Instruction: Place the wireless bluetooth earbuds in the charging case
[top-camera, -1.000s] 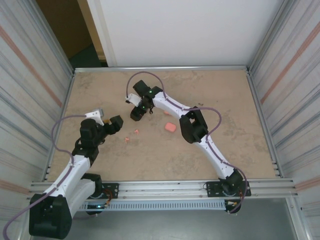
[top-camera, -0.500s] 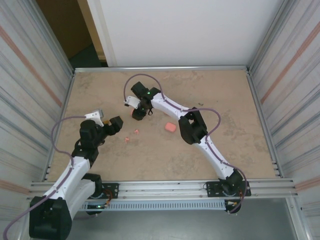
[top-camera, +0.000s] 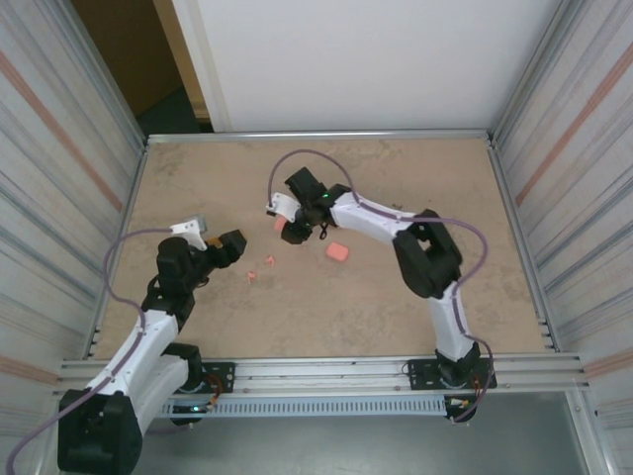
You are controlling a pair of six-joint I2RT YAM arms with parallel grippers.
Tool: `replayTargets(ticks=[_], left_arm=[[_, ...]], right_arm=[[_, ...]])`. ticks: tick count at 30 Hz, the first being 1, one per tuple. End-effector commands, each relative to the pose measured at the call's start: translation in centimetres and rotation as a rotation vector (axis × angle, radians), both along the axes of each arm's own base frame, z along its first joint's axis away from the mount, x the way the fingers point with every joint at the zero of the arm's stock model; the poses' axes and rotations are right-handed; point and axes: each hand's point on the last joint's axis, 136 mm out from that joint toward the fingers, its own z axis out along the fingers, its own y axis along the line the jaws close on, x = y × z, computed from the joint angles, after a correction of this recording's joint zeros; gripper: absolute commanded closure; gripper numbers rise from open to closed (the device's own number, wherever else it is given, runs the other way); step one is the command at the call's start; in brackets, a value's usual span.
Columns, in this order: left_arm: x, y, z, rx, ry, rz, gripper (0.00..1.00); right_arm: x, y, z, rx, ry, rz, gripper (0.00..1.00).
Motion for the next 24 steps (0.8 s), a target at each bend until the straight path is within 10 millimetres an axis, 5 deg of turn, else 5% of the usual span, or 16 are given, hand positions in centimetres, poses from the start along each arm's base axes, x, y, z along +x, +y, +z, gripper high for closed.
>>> replayTargets(ticks=[1,9,24], left_arm=[[0.2,-2.0,3.3,-0.084,-0.073,-0.114,0.16],[-1.8,-6.8,9.4,-0.190,-0.178,-0.456,0.16],[-5.3,-14.5,11.7,-0.125,-0.215,-0.759,0.15]], right_arm=[[0.2,-0.8,5.6,0.105,-0.187,0.019,0.60],[-4.9,-5.0,9.6,0.100,-0.364,0.066,0.60],[-10.3,-8.4,16.6,0.188,-0.577,0.079,0.60]])
